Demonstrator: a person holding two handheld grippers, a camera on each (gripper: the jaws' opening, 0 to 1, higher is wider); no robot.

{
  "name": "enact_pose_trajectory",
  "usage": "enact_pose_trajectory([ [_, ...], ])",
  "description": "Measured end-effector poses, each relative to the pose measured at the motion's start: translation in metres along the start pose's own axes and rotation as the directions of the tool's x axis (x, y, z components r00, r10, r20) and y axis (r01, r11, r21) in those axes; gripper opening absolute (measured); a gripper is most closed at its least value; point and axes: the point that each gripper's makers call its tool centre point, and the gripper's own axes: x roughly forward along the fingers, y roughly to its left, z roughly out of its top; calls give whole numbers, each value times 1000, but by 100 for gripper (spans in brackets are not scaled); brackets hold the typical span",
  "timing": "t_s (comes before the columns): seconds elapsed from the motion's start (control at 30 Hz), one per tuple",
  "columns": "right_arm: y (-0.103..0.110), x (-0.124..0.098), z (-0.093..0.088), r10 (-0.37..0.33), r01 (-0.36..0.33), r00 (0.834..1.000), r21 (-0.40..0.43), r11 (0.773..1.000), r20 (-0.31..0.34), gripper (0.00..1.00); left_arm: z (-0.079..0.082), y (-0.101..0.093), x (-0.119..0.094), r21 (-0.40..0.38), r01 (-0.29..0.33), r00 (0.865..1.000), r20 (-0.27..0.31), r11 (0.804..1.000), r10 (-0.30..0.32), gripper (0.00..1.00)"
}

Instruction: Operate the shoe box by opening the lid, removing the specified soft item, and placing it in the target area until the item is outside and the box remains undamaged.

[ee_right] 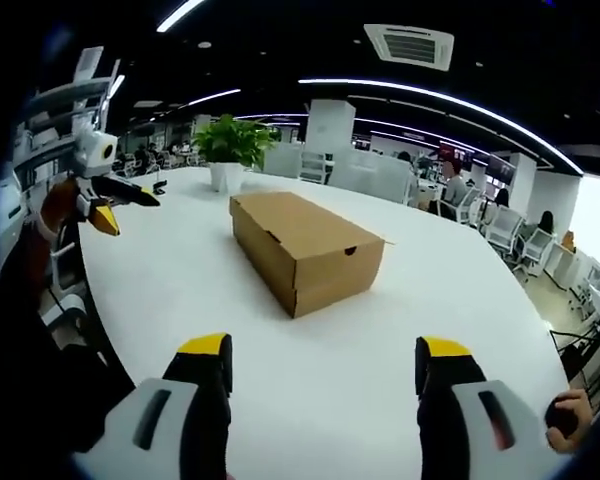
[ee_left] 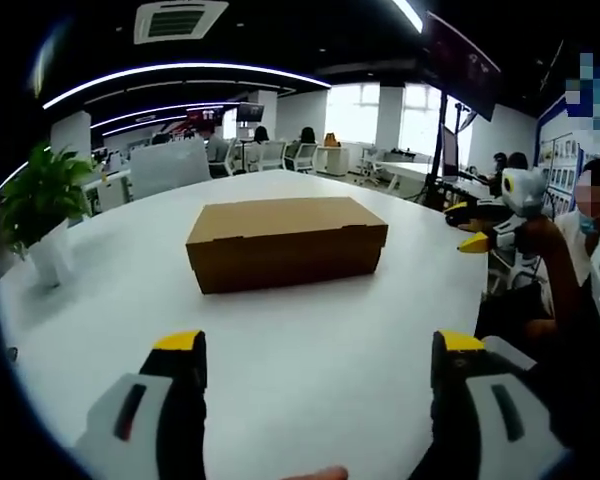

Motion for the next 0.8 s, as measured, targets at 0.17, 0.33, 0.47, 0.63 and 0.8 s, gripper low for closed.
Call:
enact_pose_trajectory([
  [0.17,-3,6,-4,12,-11,1000,44,999,-23,76,3,0,11,19,15,1000,-16,1000,-15,96],
  [0.33,-1,13,-3,35,-34,999,37,999,-22,75,9,1,17,28,32,999,-25,999,-31,96],
  [0.47,-3,17,-4,42,-41,999,43,998,-30,74,14,2,21,22,52,998,-22,998,-52,97],
  [0.63,-9,17,-1,34,-33,999,59,998,-20,75,13,6,28,49,48,998,-51,998,-45,95],
  [0.8,-14,19,1,26,-25,1000,68,997,-14,75,15,8,31,41,57,997,-47,998,-55,96],
])
